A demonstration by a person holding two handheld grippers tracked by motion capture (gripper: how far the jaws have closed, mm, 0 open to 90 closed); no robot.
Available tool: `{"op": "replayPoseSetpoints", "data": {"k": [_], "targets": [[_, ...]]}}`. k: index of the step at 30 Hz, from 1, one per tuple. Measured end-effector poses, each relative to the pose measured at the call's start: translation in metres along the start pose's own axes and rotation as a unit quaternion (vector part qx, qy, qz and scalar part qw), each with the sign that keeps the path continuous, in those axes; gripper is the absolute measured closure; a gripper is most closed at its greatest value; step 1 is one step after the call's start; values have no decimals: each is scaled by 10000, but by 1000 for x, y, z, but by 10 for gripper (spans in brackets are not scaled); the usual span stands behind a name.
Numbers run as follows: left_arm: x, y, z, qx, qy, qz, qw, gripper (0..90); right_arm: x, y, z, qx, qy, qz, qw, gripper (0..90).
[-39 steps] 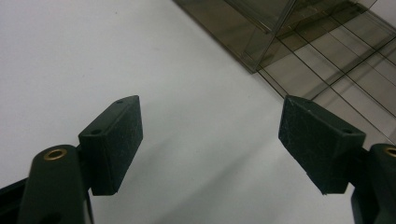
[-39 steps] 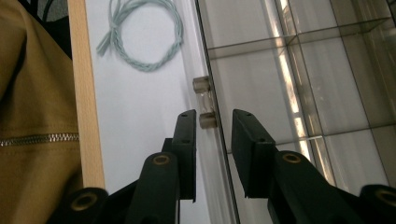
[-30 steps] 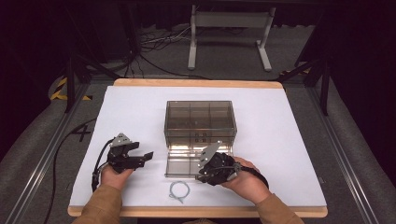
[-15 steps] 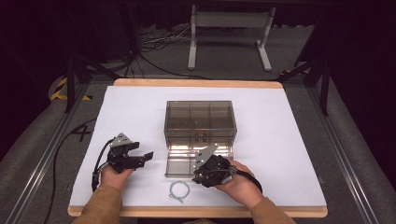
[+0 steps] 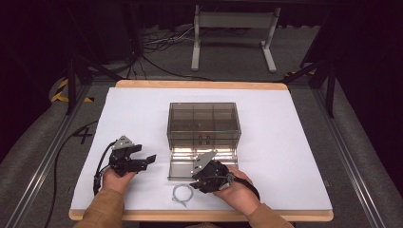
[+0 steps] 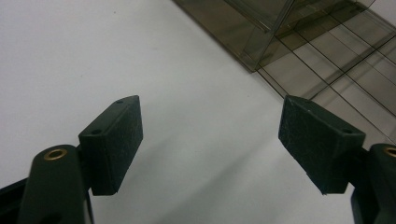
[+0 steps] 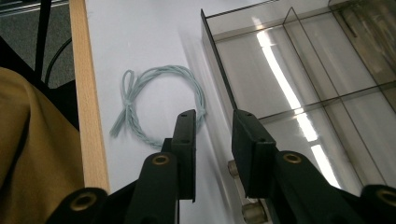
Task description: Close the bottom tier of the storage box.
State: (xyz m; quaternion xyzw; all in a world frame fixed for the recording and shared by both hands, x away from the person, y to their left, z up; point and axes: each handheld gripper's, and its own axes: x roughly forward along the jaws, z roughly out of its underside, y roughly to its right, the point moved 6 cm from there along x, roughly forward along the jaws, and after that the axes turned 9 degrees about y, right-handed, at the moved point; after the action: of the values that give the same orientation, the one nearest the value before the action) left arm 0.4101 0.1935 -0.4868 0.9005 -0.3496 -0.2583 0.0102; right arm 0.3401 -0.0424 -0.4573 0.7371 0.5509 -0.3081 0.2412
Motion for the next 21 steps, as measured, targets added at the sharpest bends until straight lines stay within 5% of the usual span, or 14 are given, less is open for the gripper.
{"op": "replayPoseSetpoints", "data": {"k": [21], "targets": [[1,0,0,17,-3,-12,10000,227,23,-10,4,32,-128,-71,9999,720]]}}
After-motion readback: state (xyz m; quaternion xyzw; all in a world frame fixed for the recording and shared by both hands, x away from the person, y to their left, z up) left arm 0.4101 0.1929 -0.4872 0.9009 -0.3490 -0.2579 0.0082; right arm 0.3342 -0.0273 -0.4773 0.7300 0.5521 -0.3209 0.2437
